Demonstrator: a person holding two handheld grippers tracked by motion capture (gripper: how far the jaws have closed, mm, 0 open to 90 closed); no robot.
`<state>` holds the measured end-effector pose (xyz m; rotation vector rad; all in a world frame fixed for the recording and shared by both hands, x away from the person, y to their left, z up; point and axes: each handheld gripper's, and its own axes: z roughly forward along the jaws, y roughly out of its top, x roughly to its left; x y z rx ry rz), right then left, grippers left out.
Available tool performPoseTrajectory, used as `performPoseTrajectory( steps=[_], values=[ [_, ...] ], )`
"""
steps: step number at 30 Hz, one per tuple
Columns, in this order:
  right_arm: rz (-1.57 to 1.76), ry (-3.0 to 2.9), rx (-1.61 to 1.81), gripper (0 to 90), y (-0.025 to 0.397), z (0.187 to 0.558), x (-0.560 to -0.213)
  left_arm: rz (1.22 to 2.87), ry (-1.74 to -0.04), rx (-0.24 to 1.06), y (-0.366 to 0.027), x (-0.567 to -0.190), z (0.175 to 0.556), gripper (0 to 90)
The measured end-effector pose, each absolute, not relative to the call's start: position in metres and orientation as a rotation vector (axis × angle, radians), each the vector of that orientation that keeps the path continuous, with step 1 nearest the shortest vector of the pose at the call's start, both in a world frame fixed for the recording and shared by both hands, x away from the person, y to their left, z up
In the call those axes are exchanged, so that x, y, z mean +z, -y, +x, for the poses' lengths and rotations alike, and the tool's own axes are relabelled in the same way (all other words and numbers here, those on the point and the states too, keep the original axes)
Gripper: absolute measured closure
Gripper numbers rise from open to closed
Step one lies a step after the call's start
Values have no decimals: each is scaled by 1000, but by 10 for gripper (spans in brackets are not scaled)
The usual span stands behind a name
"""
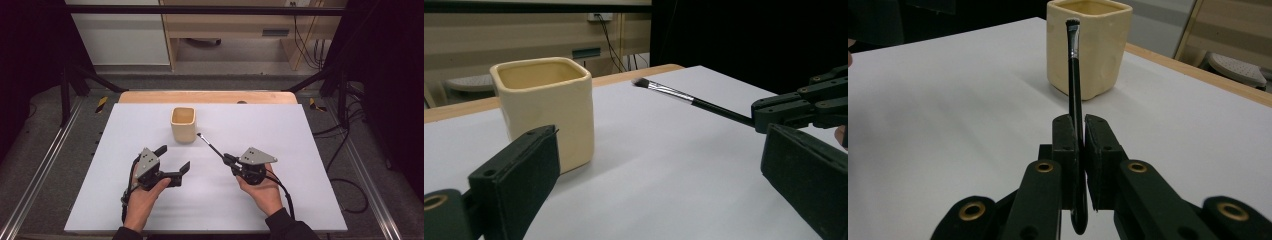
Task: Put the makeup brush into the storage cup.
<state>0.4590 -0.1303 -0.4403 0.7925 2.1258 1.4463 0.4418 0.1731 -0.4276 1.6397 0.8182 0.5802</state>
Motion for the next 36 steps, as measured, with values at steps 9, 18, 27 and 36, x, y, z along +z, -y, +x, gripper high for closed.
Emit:
performPoseTrajectory(
  steps=[9, 18, 27, 36],
  values=[
    [727, -2106, 1464, 841, 129, 455, -442, 1601, -866, 504, -159, -436, 446, 32],
    [698, -2068, 1490, 841, 127, 451, -441, 1602, -868, 511, -157, -437, 453, 33],
    [696, -2055, 1489, 841, 121, 448, -440, 1525, -914, 436, -157, -438, 457, 40],
    [678, -2055, 1490, 841, 109, 447, -433, 1353, -1011, 360, -163, -435, 461, 54]
  ],
)
